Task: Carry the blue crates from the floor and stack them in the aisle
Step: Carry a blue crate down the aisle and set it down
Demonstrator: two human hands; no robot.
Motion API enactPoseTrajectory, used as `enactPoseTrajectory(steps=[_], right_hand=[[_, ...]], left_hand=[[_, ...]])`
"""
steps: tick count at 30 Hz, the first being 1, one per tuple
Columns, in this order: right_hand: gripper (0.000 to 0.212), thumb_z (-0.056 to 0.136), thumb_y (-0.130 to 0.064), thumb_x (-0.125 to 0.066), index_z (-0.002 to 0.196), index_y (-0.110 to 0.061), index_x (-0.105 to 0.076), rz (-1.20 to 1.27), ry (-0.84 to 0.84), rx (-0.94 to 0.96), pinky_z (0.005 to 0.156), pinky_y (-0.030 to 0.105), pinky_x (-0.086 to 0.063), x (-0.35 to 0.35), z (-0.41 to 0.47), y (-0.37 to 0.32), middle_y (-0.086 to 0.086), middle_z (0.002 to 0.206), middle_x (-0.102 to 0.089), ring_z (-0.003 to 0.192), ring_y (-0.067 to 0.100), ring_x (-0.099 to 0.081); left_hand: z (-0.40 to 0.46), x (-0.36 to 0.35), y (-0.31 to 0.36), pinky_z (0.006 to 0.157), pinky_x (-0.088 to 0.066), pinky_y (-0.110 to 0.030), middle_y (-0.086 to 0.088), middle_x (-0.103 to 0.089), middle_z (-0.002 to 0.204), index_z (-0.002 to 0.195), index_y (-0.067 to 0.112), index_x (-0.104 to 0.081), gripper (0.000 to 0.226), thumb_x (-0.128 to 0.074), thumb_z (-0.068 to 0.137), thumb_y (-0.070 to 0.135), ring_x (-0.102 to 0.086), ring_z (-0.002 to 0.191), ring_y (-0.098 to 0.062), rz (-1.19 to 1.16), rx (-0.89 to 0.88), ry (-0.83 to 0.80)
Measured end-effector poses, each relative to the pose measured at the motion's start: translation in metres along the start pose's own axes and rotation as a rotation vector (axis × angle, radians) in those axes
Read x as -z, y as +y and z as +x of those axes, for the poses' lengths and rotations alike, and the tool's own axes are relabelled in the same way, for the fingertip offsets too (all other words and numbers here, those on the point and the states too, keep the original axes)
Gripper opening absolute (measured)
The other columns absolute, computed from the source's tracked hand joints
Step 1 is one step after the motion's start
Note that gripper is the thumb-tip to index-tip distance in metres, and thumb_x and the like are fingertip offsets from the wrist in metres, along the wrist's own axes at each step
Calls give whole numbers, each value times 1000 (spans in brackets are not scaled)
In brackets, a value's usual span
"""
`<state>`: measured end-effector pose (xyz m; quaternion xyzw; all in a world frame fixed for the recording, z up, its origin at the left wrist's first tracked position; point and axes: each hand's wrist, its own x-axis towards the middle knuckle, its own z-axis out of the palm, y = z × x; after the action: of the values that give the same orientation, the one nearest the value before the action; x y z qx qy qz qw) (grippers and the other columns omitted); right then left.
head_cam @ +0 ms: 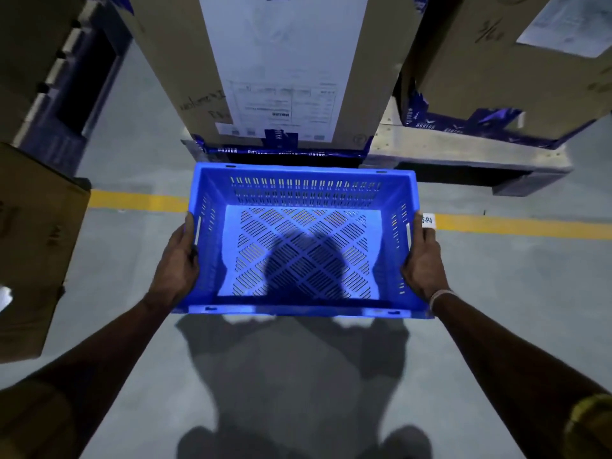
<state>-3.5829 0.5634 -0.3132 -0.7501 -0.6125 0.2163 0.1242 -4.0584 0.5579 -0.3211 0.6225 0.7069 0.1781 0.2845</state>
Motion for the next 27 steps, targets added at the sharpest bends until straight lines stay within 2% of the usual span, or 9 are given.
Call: enactPoseTrajectory(steps=[3,5,8,11,14,17,19,23,27], right_hand=[[93,86,0,-56,160,-17,-3,65,-98,-98,94,47,-45,12,1,-10,26,145,-32,110,49,-51],[88,91,-8,-56,160,-19,-3,61,-182,-158,97,46,-45,27,-3,-20,27,144,-32,113,49,-54],[88,92,-14,-58,160,-19,-3,45,-283,-201,102,45,-44,61,-20,-41,26,147,-32,119,48,-53],[88,91,-17,-61,160,-17,-6,51,-277,-172,101,45,-45,105,-41,-64,23,146,-35,124,45,-50],[87,91,-20,-63,160,-16,-11,66,-243,-164,103,43,-43,155,-64,-85,22,151,-33,129,44,-46],[86,91,-22,-63,160,-17,-12,118,-201,-179,111,44,-37,221,-91,-110,21,159,-25,139,42,-37],[85,92,-23,-63,160,-17,-13,140,-153,-183,114,43,-34,273,-116,-126,20,161,-21,144,39,-31],[86,94,-29,-63,160,-16,-10,186,-61,-251,118,40,-26,389,-180,-147,19,163,-14,149,37,-21],[85,94,-32,-64,160,-17,-13,271,101,-369,118,40,-25,501,-256,-144,17,162,-17,149,36,-20]], left_hand=[[4,9,5,114,-36,-52,-27,-26,160,162,10,-7,83,-50,92,4,-33,144,-46,108,25,-84],[-1,20,27,119,-26,-47,-26,-10,165,161,9,-4,85,-58,96,9,-20,150,-45,141,95,-149],[-19,44,73,120,-24,-46,-22,0,167,161,12,0,88,-61,98,14,-14,153,-42,114,110,-184],[-40,73,115,121,-21,-40,-22,-5,167,160,5,-7,84,-52,93,30,-9,155,-34,94,-54,-181],[-57,106,156,121,-23,-42,-23,-16,164,157,3,-20,84,-42,87,44,-15,153,-32,122,-186,-196],[-74,148,210,120,-27,-44,-20,-17,165,157,4,-23,78,-58,90,22,-17,152,-28,131,-319,-199],[-87,179,256,117,-32,-51,-24,-19,164,157,1,-25,80,-63,87,11,-22,151,-36,126,-376,-219],[-124,240,362,117,-32,-57,-26,-20,163,156,-2,-24,76,-53,90,22,-23,150,-42,187,-485,-298],[-166,289,466,122,-23,-44,-17,-12,167,160,6,-16,73,-45,101,37,-13,155,-29,196,-653,-335]])
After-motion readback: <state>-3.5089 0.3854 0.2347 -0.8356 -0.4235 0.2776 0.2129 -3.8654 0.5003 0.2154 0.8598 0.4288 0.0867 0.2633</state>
